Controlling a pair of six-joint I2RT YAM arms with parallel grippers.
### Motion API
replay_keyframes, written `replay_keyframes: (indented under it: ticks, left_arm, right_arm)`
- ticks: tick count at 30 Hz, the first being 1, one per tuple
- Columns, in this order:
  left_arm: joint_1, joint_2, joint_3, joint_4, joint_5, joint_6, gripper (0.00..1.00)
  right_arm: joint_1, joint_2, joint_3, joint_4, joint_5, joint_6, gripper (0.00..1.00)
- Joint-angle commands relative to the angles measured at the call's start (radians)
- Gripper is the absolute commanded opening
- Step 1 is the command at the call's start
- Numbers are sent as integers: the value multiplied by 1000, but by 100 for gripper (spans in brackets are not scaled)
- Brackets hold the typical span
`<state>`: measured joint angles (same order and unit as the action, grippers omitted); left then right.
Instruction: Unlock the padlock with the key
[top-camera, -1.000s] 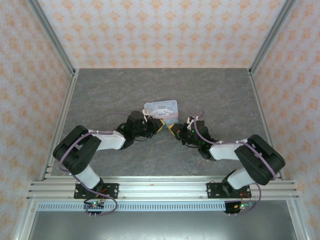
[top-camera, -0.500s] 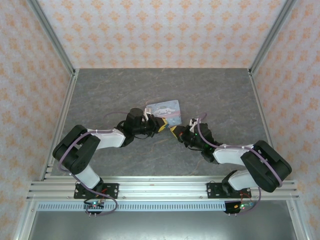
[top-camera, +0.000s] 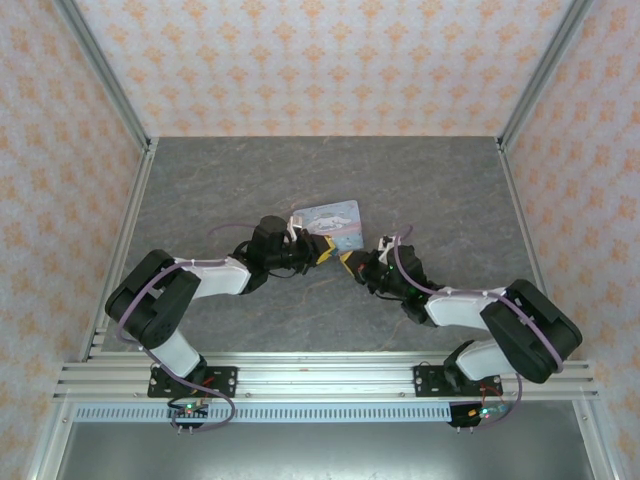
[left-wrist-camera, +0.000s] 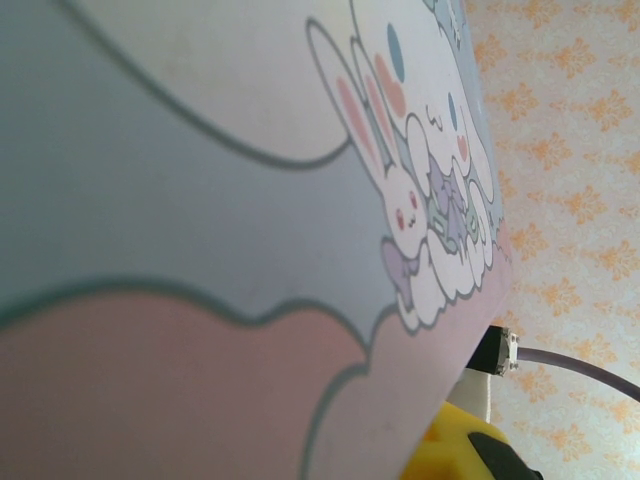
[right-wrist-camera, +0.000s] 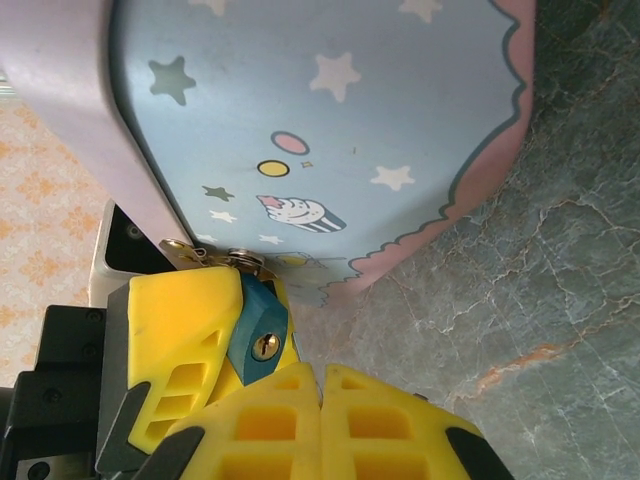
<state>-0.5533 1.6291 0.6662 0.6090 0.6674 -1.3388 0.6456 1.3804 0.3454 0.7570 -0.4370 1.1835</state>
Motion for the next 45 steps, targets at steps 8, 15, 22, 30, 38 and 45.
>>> replay_keyframes:
  ticks: [8, 15, 22, 30, 38, 45]
  left_arm:
    - [8, -52, 12, 0, 14, 13, 0]
    - [9, -54, 9, -23, 0, 36, 0]
    - [7, -49, -6, -9, -27, 21, 0]
    - [8, -50, 4, -14, -36, 21, 0]
    - [8, -46, 2, -17, -41, 21, 0]
    - [9, -48, 4, -18, -45, 23, 0]
  right_arm:
    - [7, 14, 47, 7, 0, -17, 0]
    - [7, 7, 49, 0, -2, -15, 0]
    - [7, -5, 31, -43, 1, -26, 0]
    - [6, -25, 15, -69, 9, -23, 0]
    - [7, -28, 49, -85, -4, -25, 0]
    - [7, -12, 78, -84, -17, -21, 0]
